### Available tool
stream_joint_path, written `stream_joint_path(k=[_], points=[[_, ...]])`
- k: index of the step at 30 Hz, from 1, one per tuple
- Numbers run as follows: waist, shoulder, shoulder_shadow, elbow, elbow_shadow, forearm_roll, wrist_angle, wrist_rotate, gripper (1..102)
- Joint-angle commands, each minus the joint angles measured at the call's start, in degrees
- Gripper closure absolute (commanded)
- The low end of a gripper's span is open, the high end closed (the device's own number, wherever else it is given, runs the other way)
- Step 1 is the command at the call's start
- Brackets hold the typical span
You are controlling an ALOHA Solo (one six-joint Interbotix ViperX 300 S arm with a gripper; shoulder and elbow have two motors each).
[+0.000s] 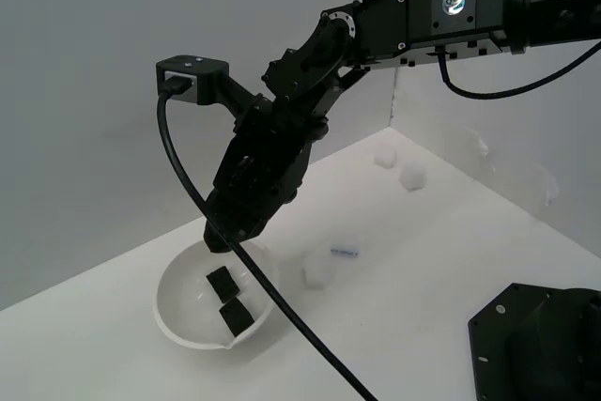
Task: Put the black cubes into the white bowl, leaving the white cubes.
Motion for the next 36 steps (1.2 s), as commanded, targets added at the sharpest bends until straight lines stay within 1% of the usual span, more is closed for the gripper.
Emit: stream_joint_path(k=[1,2,5,6,7,17,19,22,24,25,26,28,30,32,35,36], points=[[-0.4,0.8,1.1,-1.0,-1.5,-1.8,0.1,0.8,86],[-0.4,0.7,1.0,-1.0,-1.5,-1.9,0.1,0.7,75],[-0.6,0.7,1.0,-1.0,-1.5,-1.9,-0.6,0.8,34],[-0.7,0.6,0.9,-1.0,-1.5,-1.9,-0.8,0.7,25],[-0.8,0.6,0.9,-1.0,-1.5,-1.9,-1.1,0.7,22],[-0.4,1.0,1.3,-0.8,-1.3,-1.9,-1.2,0.7,22],[1.1,1.5,1.8,-0.5,-1.1,-1.9,-1.0,0.7,22],[4.5,2.5,2.8,0.5,0.1,-1.7,0.5,0.8,22],[6.9,3.2,3.5,1.5,1.1,-1.1,1.2,0.8,25],[7.8,3.7,4.0,2.0,1.6,-0.5,1.3,0.9,28],[8.7,4.1,4.5,2.5,2.1,-0.1,1.4,1.0,34],[10.3,5.3,5.6,3.5,3.1,0.4,1.4,1.4,51],[11.5,6.4,6.8,4.4,3.9,0.4,1.4,2.1,71],[12.7,7.5,7.7,5.0,4.5,0.4,1.4,2.9,86],[15.0,8.5,8.9,5.8,5.3,0.6,1.3,3.9,99],[15.8,8.8,9.1,6.1,5.5,0.7,1.3,4.4,100]])
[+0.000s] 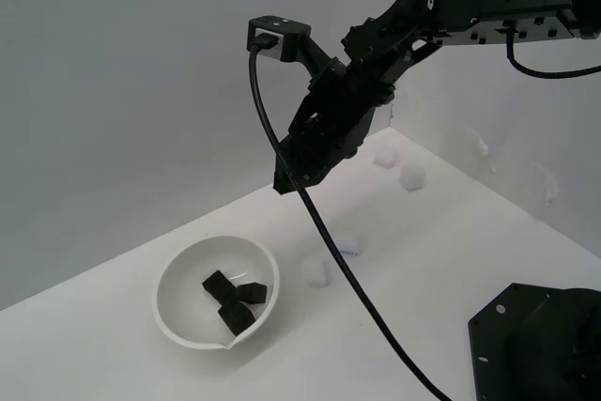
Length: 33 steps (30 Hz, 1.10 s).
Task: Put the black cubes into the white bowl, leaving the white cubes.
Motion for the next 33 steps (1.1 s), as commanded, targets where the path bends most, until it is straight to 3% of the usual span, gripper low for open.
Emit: stream_joint_path(k=[1,5,11,17,28,33], points=[[1.9,2.0,2.5,0.5,0.3,-0.5,0.6,0.9,100],[6.1,3.3,3.7,2.5,2.1,0.2,-0.2,2.9,100],[10.3,6.7,7.1,6.7,6.5,0.9,-4.4,6.0,100],[12.5,9.4,9.8,10.3,10.1,4.6,-9.6,6.1,100],[14.9,19.9,20.4,18.3,18.2,5.0,-20.7,6.2,100],[14.9,23.7,24.0,21.0,21.0,5.0,-21.6,6.1,100]])
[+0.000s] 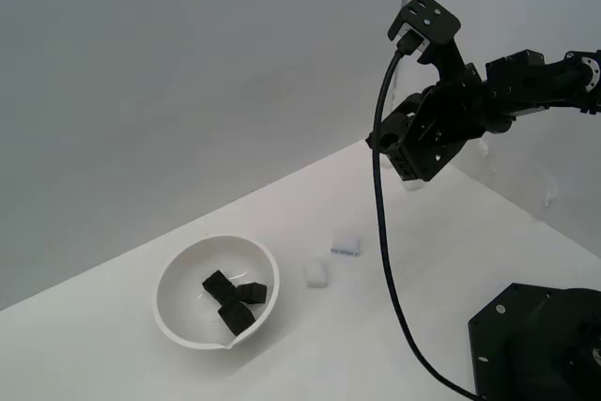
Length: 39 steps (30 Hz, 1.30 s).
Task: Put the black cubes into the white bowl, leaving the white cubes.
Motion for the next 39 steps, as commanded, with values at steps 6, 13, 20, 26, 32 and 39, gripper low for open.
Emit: stream_joint_path(k=[6,13,20,26,32,39], points=[[0.9,7.8,8.1,3.3,3.2,-0.8,-0.6,0.4,100],[0.6,17.1,17.4,7.2,7.2,-0.4,-0.6,0.4,100],[0.6,23.6,24.2,8.4,8.5,1.4,-0.6,0.4,100],[0.6,29.4,29.7,10.2,10.3,2.1,-2.6,0.4,100],[0.6,36.1,36.7,11.4,11.4,2.4,-2.3,0.5,100],[-0.4,41.2,41.8,12.1,12.1,2.3,-1.6,0.5,100]])
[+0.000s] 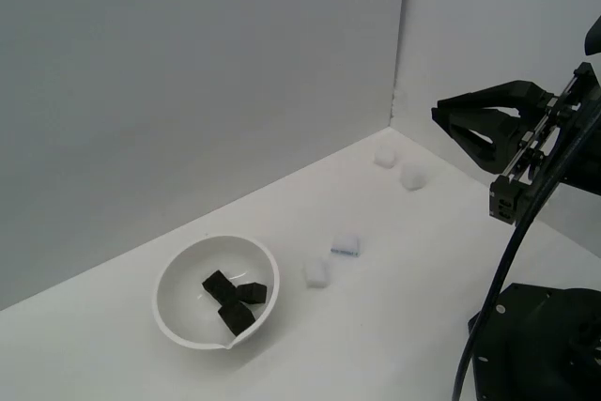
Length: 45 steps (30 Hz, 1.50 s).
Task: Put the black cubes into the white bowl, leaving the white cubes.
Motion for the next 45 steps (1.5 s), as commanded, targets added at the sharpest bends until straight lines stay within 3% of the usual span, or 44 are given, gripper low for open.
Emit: stream_joint_path(k=[1,22,33,45], points=[[-0.3,1.1,1.6,-0.1,0.0,-0.6,0.5,0.5,100],[-1.6,20.7,20.9,2.3,2.4,-0.5,4.5,0.7,99],[-4.0,25.5,25.7,2.7,2.8,-0.6,5.9,0.7,99],[-4.0,25.5,25.7,2.7,2.8,-0.6,5.9,0.7,100]])
